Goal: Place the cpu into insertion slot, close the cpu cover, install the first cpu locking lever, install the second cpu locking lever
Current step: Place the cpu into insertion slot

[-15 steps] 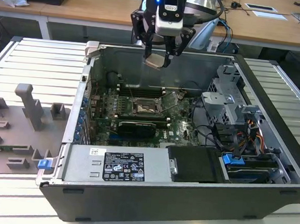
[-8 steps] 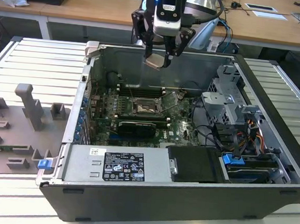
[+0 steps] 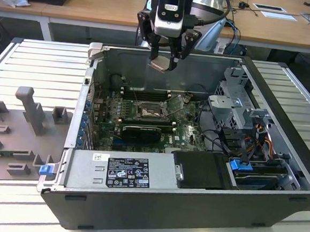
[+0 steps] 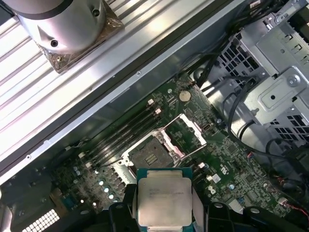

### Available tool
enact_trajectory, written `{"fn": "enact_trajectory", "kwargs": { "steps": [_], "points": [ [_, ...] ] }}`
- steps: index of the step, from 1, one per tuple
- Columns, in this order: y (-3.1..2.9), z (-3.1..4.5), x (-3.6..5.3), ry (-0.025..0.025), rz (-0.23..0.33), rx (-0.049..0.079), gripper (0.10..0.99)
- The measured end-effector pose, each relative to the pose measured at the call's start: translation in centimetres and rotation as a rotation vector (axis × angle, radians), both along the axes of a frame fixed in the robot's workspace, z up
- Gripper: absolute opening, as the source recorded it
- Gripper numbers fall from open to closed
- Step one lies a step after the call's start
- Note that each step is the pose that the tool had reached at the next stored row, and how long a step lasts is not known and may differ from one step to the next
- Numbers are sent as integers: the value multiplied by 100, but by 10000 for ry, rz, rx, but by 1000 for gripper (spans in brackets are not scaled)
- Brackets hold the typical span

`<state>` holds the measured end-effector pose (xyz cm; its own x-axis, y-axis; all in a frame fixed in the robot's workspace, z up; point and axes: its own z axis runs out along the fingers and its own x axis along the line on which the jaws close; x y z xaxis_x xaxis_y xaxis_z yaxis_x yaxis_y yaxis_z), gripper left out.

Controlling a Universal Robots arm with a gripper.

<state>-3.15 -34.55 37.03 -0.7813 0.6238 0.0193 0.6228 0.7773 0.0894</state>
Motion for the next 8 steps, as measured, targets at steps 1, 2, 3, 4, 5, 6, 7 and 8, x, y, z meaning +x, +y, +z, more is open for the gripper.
{"fn": "enact_trajectory", "kwargs": {
  "steps": [1,2,3,4,5,6,7,8],
  "points": [
    [0,0,0,0,-109,-1,541],
    [0,-2,0,0,-234,1,541],
    [0,-2,0,0,-306,0,541],
    [0,-3,0,0,-378,0,541],
    [0,-5,0,-1,-462,1,541],
    [0,-7,0,0,-556,1,541],
    [0,-9,0,0,-704,0,541],
    [0,-10,0,0,-870,-1,541]
  ]
}}
